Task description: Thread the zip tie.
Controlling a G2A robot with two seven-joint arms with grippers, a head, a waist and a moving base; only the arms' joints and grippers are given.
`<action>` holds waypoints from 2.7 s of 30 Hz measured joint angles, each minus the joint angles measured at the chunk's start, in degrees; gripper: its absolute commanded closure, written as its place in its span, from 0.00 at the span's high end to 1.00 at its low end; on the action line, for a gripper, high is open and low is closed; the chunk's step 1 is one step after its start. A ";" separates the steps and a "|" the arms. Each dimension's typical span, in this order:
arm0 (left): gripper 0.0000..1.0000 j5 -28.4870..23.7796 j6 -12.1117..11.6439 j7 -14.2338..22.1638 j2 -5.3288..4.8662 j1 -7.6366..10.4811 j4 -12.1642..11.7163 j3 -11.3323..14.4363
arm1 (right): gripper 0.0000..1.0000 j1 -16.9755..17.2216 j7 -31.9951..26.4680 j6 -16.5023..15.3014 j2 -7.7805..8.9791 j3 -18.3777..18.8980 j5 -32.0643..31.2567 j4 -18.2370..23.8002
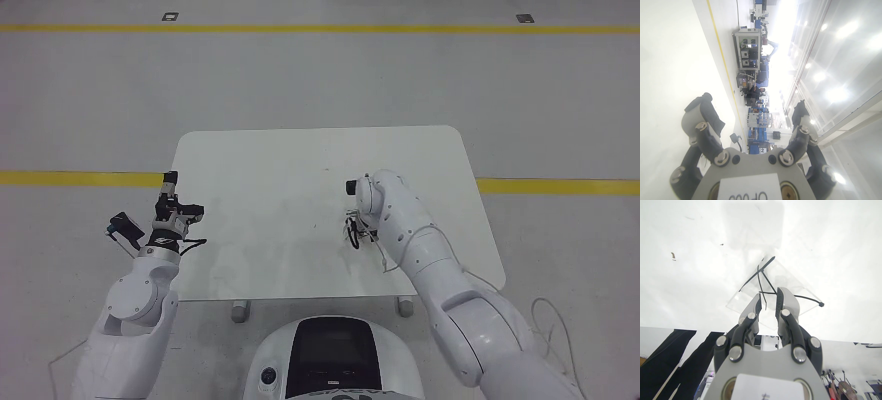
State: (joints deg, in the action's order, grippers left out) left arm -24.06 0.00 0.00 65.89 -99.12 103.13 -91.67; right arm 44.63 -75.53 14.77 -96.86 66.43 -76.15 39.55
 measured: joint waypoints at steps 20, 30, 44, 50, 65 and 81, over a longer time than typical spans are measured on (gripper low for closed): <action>1.00 0.00 0.00 0.00 0.00 0.00 0.00 0.00 | 0.00 -3.77 3.75 0.86 -1.24 -2.50 2.31 -7.20; 1.00 0.00 0.00 0.00 0.00 0.00 0.00 0.00 | 0.30 -2.41 4.24 0.34 -0.51 -2.26 1.64 -3.70; 1.00 0.00 0.00 0.00 0.00 0.00 0.00 0.00 | 0.26 -0.50 4.32 -0.18 0.43 -1.50 1.89 -1.16; 1.00 0.00 0.00 0.00 0.00 0.00 0.00 0.00 | 0.23 -0.60 5.07 0.06 0.36 -1.97 2.09 -2.47; 1.00 0.00 0.00 0.00 0.00 0.00 0.00 0.00 | 0.00 -2.10 6.82 0.27 -0.36 -3.56 3.69 -6.39; 1.00 0.00 0.00 0.00 0.00 0.00 0.00 0.00 | 0.00 1.59 0.74 -1.09 1.53 -1.83 2.44 5.24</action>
State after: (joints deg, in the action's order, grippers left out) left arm -24.06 0.00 0.00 65.89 -99.12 103.13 -91.67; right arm 46.22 -74.79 13.69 -95.33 64.59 -73.71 44.78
